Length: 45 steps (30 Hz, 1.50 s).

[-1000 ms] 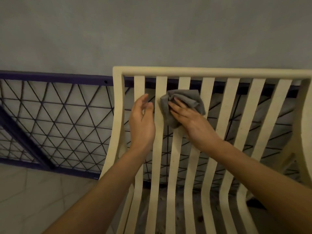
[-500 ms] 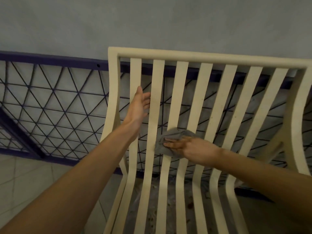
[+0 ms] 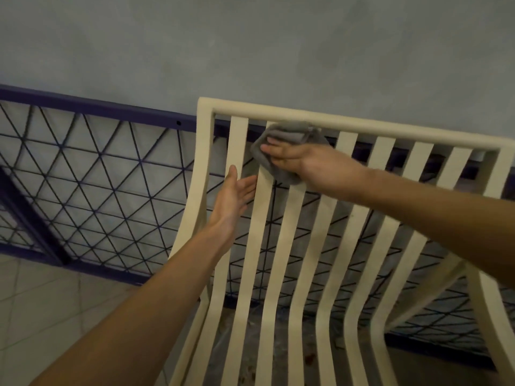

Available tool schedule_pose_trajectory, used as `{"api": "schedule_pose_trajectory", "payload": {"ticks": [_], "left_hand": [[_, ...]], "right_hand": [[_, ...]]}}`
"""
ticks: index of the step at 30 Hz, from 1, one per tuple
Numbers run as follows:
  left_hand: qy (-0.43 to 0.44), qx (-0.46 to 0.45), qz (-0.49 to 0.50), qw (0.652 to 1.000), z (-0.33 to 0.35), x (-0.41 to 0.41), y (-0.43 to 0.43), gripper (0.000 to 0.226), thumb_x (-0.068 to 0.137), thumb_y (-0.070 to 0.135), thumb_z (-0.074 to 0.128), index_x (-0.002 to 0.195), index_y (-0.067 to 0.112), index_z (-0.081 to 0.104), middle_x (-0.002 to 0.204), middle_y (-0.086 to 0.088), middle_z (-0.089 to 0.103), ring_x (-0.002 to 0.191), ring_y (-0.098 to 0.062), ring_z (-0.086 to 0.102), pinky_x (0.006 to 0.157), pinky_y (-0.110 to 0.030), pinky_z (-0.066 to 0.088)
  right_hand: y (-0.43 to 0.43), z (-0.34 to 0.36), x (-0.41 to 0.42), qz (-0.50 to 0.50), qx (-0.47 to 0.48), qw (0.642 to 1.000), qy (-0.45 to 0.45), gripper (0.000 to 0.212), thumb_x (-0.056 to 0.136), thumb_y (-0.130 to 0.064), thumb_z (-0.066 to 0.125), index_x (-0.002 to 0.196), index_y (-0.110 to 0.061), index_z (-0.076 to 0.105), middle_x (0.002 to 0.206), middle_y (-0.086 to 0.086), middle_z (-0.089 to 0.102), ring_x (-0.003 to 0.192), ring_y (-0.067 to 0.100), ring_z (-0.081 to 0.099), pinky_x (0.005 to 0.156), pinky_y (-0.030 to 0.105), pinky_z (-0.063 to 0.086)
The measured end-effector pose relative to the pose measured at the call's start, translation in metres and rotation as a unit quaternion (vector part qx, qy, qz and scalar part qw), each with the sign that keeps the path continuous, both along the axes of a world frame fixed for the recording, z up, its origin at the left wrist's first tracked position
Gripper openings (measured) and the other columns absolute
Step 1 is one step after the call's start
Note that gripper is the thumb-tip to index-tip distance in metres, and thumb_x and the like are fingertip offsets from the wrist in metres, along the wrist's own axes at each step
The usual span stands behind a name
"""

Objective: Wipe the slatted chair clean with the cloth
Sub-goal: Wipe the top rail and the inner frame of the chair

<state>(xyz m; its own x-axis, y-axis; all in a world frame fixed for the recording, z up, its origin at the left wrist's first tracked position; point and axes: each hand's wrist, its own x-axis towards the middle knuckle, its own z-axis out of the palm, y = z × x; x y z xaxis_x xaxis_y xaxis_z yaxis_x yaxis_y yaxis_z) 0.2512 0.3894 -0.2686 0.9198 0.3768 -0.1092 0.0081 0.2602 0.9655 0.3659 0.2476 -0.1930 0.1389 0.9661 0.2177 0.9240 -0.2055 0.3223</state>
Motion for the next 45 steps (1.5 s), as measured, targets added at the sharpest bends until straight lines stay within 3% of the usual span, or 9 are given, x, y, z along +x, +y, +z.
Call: {"api": "schedule_pose_trajectory", "payload": {"ticks": [6, 11, 15, 19, 22, 28, 34, 41, 45], "left_hand": [[-0.011, 0.104, 0.202, 0.974, -0.036, -0.016, 0.008, 0.024, 0.099, 0.030, 0.047, 0.097, 0.028, 0.070, 0.097, -0.001, 0.073, 0.095, -0.016, 0.067, 0.099, -0.042, 0.049], [0.023, 0.213, 0.218, 0.952, -0.072, -0.041, -0.008, 0.026, 0.095, 0.006, 0.052, 0.116, 0.019, 0.060, 0.109, 0.007, 0.060, 0.104, -0.008, 0.057, 0.093, -0.024, 0.049], [0.006, 0.294, 0.204, 0.934, -0.069, -0.036, -0.016, 0.048, 0.091, 0.003, 0.052, 0.137, 0.018, 0.046, 0.129, 0.003, 0.044, 0.117, -0.008, 0.044, 0.104, -0.029, 0.041], [-0.028, 0.292, 0.196, 0.936, -0.052, -0.030, -0.011, 0.051, 0.095, 0.007, 0.049, 0.144, 0.020, 0.040, 0.136, 0.007, 0.038, 0.120, -0.006, 0.042, 0.106, -0.027, 0.039], [-0.030, 0.290, 0.185, 0.938, -0.053, -0.029, -0.006, 0.049, 0.096, 0.004, 0.045, 0.141, 0.022, 0.043, 0.133, 0.009, 0.041, 0.120, -0.008, 0.046, 0.102, -0.028, 0.043], [-0.022, 0.219, 0.169, 0.961, -0.056, -0.026, 0.000, 0.044, 0.097, -0.004, 0.043, 0.134, 0.019, 0.050, 0.127, 0.004, 0.052, 0.099, 0.008, 0.052, 0.078, 0.000, 0.041], [0.017, 0.201, 0.139, 0.970, -0.067, -0.030, 0.005, 0.042, 0.097, -0.001, 0.045, 0.132, 0.019, 0.053, 0.125, 0.004, 0.057, 0.096, 0.004, 0.055, 0.079, -0.010, 0.042], [0.044, 0.265, 0.079, 0.960, -0.066, -0.035, 0.006, 0.039, 0.096, 0.000, 0.047, 0.126, 0.022, 0.056, 0.125, 0.007, 0.058, 0.098, -0.001, 0.054, 0.074, -0.006, 0.041], [-0.018, 0.336, 0.067, 0.939, -0.027, -0.029, -0.015, 0.037, 0.091, -0.004, 0.047, 0.111, 0.024, 0.062, 0.110, 0.010, 0.062, 0.100, 0.000, 0.056, 0.090, -0.024, 0.049]], "right_hand": [[0.014, -0.113, -0.025, 0.005, -0.015, 0.997, 0.069, 0.063, 0.088, 0.005, 0.049, 0.148, -0.011, 0.036, 0.160, -0.002, 0.018, 0.146, 0.023, 0.024, 0.111, 0.046, 0.036], [0.009, -0.169, -0.043, 0.033, -0.013, 0.990, 0.134, 0.053, 0.088, -0.001, 0.041, 0.139, -0.012, 0.049, 0.150, 0.001, 0.042, 0.121, 0.021, 0.058, 0.094, 0.035, 0.052], [-0.005, -0.198, -0.063, 0.076, -0.107, 0.989, 0.073, 0.058, 0.066, -0.002, 0.076, 0.122, -0.015, 0.066, 0.129, -0.003, 0.063, 0.085, 0.021, 0.070, 0.069, 0.030, 0.055], [0.001, -0.184, -0.052, 0.054, -0.130, 0.989, 0.055, 0.056, 0.069, -0.006, 0.078, 0.123, -0.014, 0.065, 0.127, -0.002, 0.064, 0.089, 0.021, 0.070, 0.076, 0.030, 0.056], [0.001, -0.132, -0.030, 0.063, -0.120, 0.989, 0.060, 0.052, 0.077, 0.001, 0.069, 0.128, -0.010, 0.061, 0.137, 0.004, 0.057, 0.116, 0.024, 0.062, 0.094, 0.037, 0.051], [-0.001, -0.029, 0.006, 0.040, -0.023, 0.999, 0.012, 0.054, 0.090, -0.003, 0.058, 0.141, -0.017, 0.049, 0.153, -0.005, 0.036, 0.142, 0.014, 0.031, 0.107, 0.020, 0.018], [-0.039, -0.116, -0.012, -0.017, 0.055, 0.982, 0.179, 0.049, 0.100, -0.012, 0.039, 0.146, -0.030, 0.036, 0.153, -0.005, 0.037, 0.140, 0.012, 0.036, 0.115, 0.033, 0.032], [-0.044, -0.211, -0.047, -0.063, -0.144, 0.956, 0.246, 0.066, 0.091, 0.007, 0.046, 0.150, -0.019, 0.033, 0.160, -0.002, 0.022, 0.145, 0.024, 0.024, 0.117, 0.040, 0.027], [-0.045, -0.168, -0.042, -0.066, -0.128, 0.959, 0.244, 0.043, 0.097, -0.010, 0.050, 0.139, -0.021, 0.050, 0.142, 0.003, 0.051, 0.124, 0.025, 0.051, 0.097, 0.040, 0.048]]}}
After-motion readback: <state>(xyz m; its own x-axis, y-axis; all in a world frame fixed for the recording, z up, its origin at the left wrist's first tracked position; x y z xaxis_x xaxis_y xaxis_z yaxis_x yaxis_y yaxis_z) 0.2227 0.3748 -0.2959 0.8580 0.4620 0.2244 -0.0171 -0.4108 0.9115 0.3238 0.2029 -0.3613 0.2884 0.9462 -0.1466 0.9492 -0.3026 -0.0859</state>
